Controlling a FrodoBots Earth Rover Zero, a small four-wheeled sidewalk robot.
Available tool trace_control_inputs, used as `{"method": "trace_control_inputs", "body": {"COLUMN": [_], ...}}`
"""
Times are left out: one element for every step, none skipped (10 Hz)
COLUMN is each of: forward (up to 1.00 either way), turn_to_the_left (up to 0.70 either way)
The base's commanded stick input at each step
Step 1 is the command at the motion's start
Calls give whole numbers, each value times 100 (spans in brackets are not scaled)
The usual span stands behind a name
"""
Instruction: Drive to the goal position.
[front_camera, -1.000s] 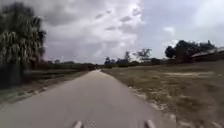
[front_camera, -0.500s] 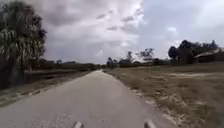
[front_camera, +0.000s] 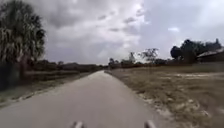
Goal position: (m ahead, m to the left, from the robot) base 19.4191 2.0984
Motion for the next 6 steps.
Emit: {"method": "trace_control_inputs", "body": {"forward": [85,85,85,85,85,85], "turn_to_the_left": [0,0,0,0,0,0]}}
